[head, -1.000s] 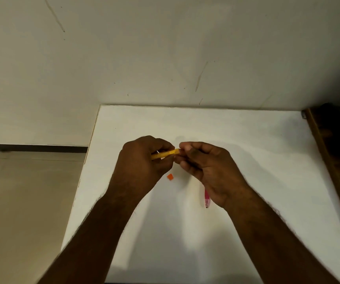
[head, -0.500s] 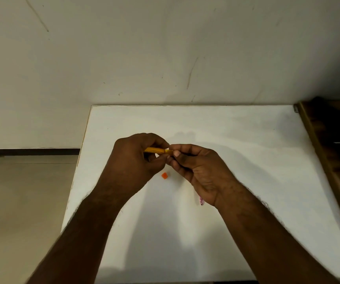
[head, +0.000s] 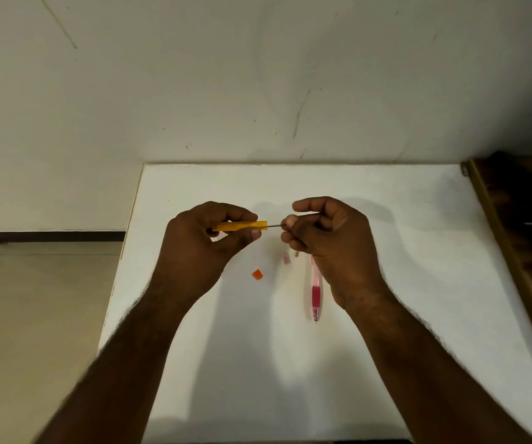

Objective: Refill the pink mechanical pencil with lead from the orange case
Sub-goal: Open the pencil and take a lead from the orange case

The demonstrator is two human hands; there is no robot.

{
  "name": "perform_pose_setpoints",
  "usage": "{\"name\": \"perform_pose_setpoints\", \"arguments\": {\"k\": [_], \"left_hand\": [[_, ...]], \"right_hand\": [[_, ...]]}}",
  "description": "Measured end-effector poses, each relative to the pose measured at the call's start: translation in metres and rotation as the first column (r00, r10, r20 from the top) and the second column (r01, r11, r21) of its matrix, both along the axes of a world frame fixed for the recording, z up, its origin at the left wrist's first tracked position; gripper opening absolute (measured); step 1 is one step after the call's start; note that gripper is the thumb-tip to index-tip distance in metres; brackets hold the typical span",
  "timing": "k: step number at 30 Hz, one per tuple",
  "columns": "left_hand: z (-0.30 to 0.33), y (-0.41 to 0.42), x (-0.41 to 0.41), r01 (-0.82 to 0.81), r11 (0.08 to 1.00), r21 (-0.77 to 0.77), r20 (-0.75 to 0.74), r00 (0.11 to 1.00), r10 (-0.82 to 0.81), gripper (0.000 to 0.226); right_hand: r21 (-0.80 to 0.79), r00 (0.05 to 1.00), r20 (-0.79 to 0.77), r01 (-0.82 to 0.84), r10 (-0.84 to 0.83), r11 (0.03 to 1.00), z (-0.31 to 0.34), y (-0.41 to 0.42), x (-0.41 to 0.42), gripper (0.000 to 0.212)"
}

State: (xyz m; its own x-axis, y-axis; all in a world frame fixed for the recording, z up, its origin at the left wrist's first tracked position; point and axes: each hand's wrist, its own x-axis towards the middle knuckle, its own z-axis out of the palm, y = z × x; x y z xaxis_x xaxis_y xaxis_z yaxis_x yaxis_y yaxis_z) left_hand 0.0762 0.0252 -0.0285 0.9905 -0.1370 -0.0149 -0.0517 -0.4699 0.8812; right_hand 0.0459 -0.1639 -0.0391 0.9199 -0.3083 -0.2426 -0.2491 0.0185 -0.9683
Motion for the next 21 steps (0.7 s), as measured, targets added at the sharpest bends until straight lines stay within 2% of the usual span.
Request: {"name": "perform_pose_setpoints", "arguments": {"k": [5, 21], "left_hand": [[-0.004, -0.004, 0.003, -0.055, 0.992, -0.115, -0.083, 0.996, 0.045, 0.017], [-0.007, -0.013, 0.001, -0.053, 0.970, -0.237, -0.142, 0.990, 0.019, 0.014]], "right_hand": [[-0.078, 0.998, 0.068, 0.011, -0.005, 0.997, 0.001, 0.000, 0.000, 0.016], [-0.207, 0.989, 0.145, 0.057, -0.027, 0.977, 0.009, 0.006, 0.001, 0.022]]}}
